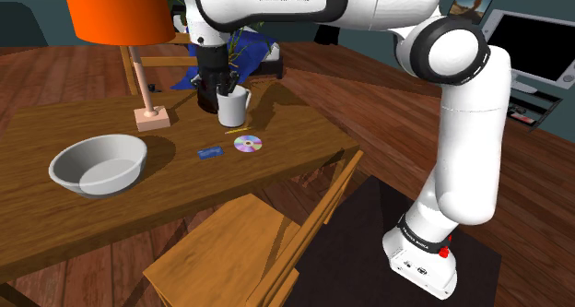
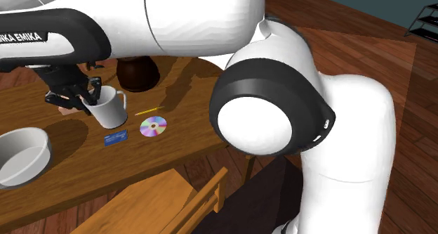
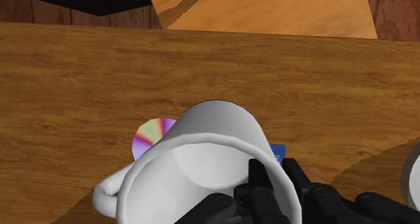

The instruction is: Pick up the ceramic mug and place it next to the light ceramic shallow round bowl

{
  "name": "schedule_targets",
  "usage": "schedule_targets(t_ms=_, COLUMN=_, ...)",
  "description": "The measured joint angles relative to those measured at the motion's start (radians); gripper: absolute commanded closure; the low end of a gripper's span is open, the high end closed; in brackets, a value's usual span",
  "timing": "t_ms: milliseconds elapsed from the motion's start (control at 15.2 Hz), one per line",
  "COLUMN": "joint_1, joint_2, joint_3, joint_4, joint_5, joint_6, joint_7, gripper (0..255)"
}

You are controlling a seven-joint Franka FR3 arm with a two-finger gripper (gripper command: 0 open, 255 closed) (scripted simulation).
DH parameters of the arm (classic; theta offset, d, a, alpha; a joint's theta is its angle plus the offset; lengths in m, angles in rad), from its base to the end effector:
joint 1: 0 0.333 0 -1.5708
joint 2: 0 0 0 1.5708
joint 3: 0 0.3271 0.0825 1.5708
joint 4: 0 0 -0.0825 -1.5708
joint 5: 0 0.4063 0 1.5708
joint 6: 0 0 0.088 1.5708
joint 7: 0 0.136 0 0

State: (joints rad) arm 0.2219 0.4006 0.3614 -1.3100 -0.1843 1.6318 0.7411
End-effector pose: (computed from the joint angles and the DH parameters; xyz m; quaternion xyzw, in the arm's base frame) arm 0.6114 0.3252 0.4981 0.9960 -0.0819 -0.0078 0.0343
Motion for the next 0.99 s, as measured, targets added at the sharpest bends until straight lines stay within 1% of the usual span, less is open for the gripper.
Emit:
schedule_targets(t_ms=66, joint_1=0.024, joint_2=0.033, joint_3=0.003, joint_4=0.054, joint_5=-0.011, joint_6=-0.025, joint_7=0.019, gripper=255)
schedule_targets(t_ms=264, joint_1=0.117, joint_2=0.196, joint_3=0.001, joint_4=0.313, joint_5=-0.057, joint_6=-0.127, joint_7=0.063, gripper=255)
schedule_targets(t_ms=330, joint_1=0.153, joint_2=0.256, joint_3=-0.003, joint_4=0.417, joint_5=-0.072, joint_6=-0.169, joint_7=0.071, gripper=255)
schedule_targets(t_ms=396, joint_1=0.167, joint_2=0.277, joint_3=-0.004, joint_4=0.442, joint_5=-0.077, joint_6=-0.175, joint_7=0.079, gripper=255)
schedule_targets(t_ms=528, joint_1=0.175, joint_2=0.291, joint_3=-0.005, joint_4=0.445, joint_5=-0.080, joint_6=-0.165, joint_7=0.087, gripper=255)
schedule_targets(t_ms=594, joint_1=0.168, joint_2=0.280, joint_3=-0.003, joint_4=0.412, joint_5=-0.077, joint_6=-0.144, joint_7=0.091, gripper=255)
schedule_targets(t_ms=660, joint_1=0.170, joint_2=0.286, joint_3=-0.004, joint_4=0.410, joint_5=-0.079, joint_6=-0.136, joint_7=0.093, gripper=255)
schedule_targets(t_ms=924, joint_1=0.154, joint_2=0.264, joint_3=-0.001, joint_4=0.316, joint_5=-0.074, joint_6=-0.067, joint_7=0.103, gripper=255)
schedule_targets(t_ms=990, joint_1=0.152, joint_2=0.267, joint_3=-0.001, joint_4=0.308, joint_5=-0.075, joint_6=-0.056, joint_7=0.103, gripper=255)
